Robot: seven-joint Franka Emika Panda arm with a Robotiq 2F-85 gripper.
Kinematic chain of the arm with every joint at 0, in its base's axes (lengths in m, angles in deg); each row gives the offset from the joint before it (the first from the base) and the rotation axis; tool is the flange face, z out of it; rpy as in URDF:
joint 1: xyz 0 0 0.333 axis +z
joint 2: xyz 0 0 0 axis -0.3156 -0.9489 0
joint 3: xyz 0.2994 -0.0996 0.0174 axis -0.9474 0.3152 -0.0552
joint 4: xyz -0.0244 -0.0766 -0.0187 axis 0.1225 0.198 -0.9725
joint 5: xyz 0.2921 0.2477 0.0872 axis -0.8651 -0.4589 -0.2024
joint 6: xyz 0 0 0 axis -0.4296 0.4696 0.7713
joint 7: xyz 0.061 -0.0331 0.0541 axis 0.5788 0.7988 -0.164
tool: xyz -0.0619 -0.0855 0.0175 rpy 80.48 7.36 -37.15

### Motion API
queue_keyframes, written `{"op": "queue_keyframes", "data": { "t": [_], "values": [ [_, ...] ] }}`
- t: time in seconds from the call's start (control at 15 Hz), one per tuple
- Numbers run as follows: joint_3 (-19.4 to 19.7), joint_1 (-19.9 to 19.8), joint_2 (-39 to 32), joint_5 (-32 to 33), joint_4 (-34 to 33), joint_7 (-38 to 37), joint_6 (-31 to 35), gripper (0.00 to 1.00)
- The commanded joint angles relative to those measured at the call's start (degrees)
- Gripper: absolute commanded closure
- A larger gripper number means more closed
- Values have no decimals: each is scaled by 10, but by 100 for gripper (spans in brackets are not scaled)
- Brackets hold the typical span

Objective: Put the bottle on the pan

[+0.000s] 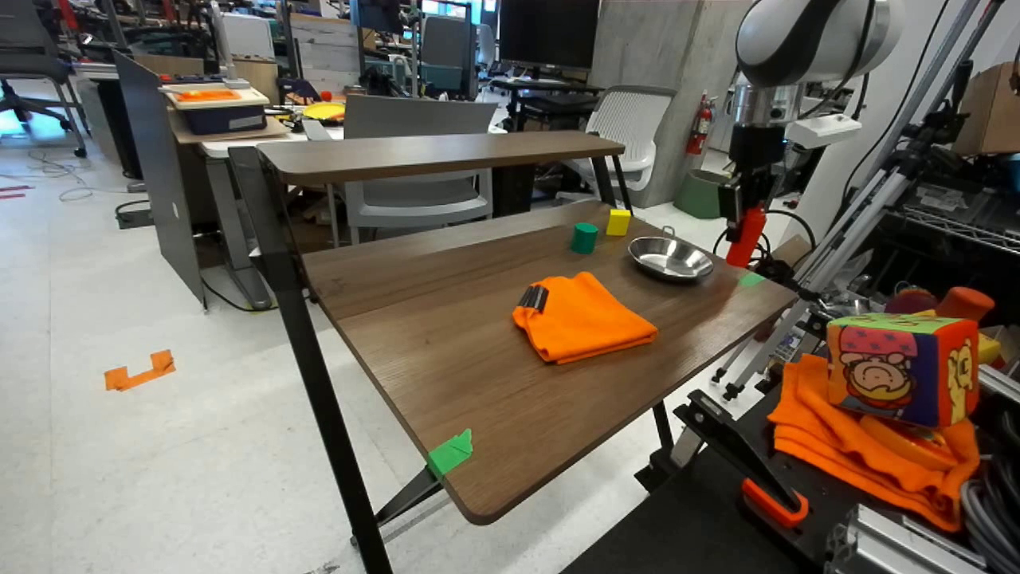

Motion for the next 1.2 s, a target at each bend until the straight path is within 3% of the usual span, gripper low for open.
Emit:
{"op": "queue_keyframes", "data": {
  "t": [0.0,0.33,0.67,1.13],
  "values": [
    [-10,13,36,-21,-9,-20,-26,89],
    [-33,42,68,-46,-13,-42,-21,89],
    [-48,62,48,-58,-32,-45,-43,89],
    [-40,75,12,-43,-36,-59,-35,89]
  ]
}}
